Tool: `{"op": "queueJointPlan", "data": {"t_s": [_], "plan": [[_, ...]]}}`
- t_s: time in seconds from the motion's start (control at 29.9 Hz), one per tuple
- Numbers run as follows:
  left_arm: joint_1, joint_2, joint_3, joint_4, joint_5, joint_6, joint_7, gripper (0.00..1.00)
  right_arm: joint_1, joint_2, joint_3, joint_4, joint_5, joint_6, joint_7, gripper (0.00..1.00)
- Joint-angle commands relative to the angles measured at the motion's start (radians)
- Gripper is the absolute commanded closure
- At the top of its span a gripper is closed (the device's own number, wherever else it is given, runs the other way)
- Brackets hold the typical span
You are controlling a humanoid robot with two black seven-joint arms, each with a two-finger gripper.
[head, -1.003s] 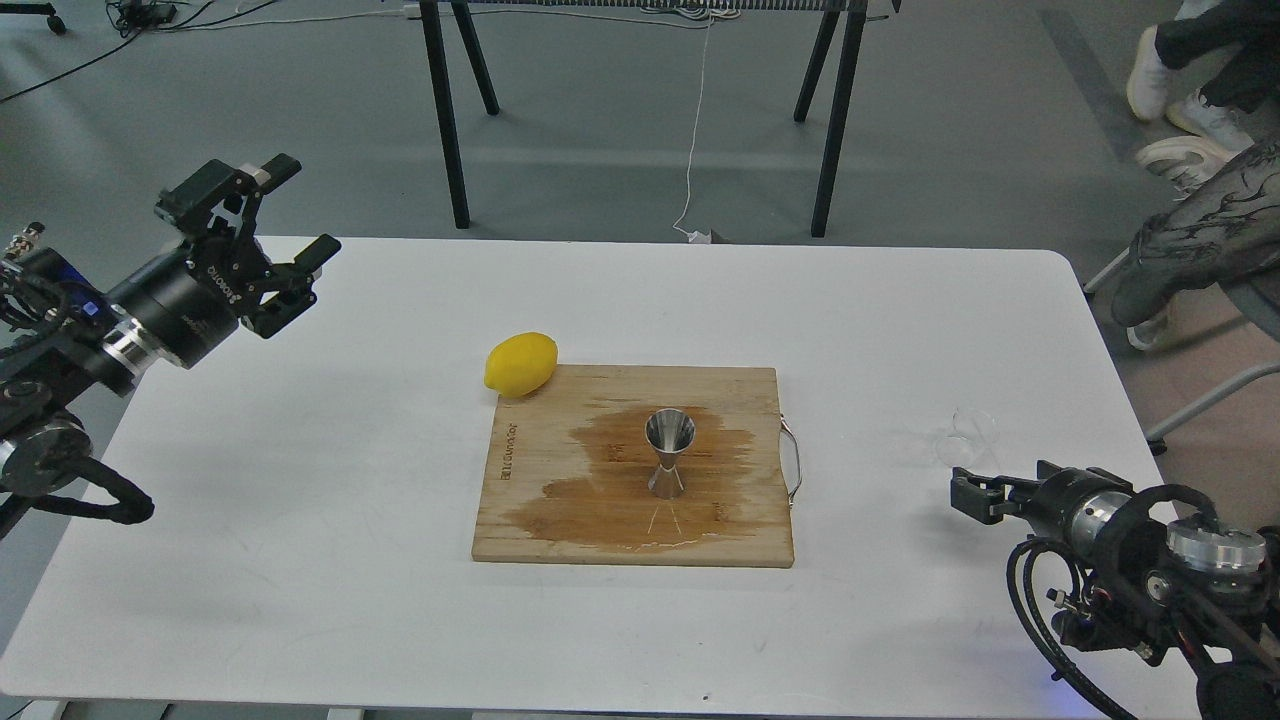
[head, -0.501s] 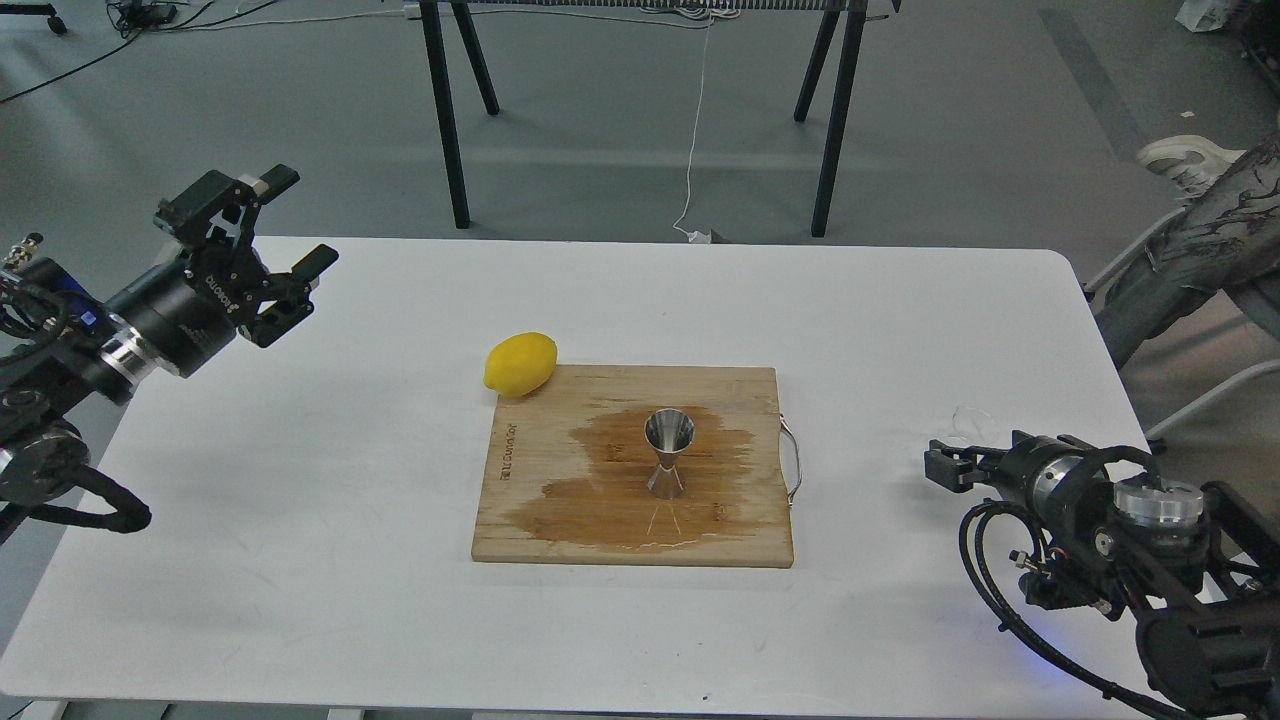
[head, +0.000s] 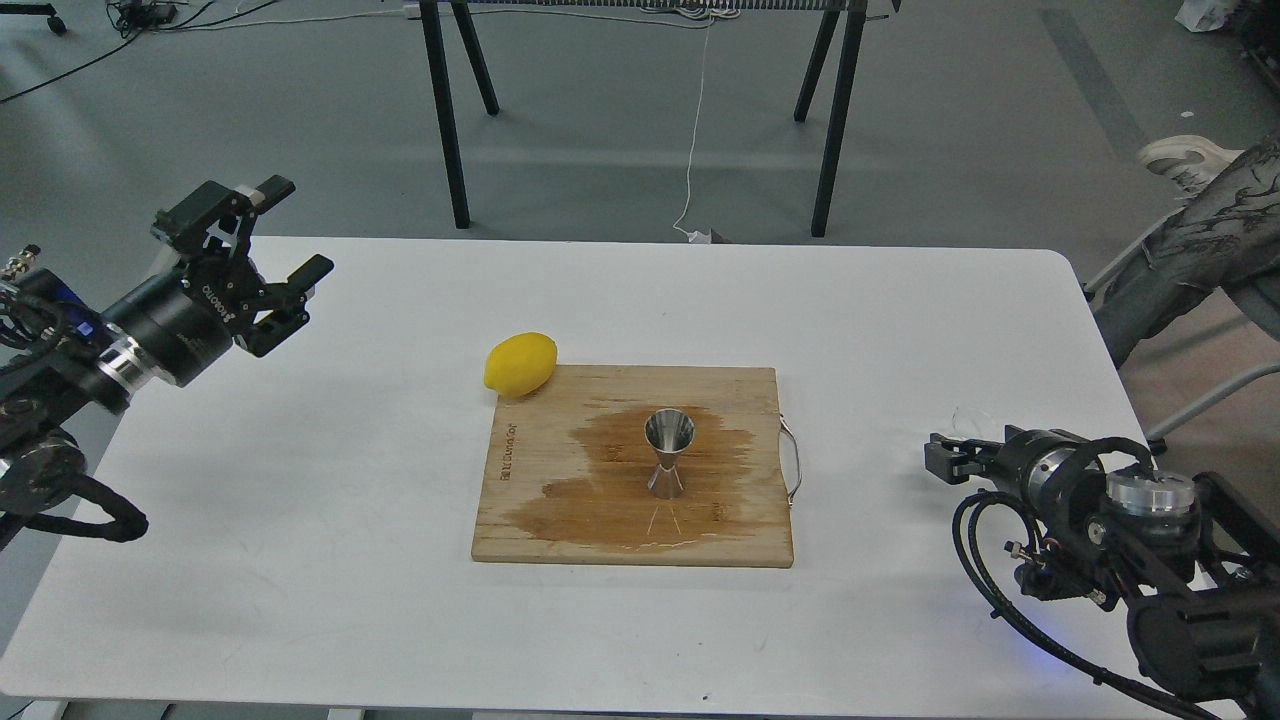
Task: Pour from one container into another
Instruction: 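Grasp the clear glass with the right gripper and lift it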
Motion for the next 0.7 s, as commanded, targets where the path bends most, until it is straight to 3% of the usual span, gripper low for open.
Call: {"op": "queueJointPlan", "data": {"t_s": [0.0,0.67], "plan": [[0.002,0.0,0.0,0.007,0.0,0.0,0.0,0.05,-0.001,0.002,0.0,0.0,-0.001,0.0,0.001,0.23],[0.008,-0.002,0.0,0.022,0.0,0.0,0.0,0.05,-0.001,0.006,0.001,0.001,-0.041,0.0,0.004,0.47]]}}
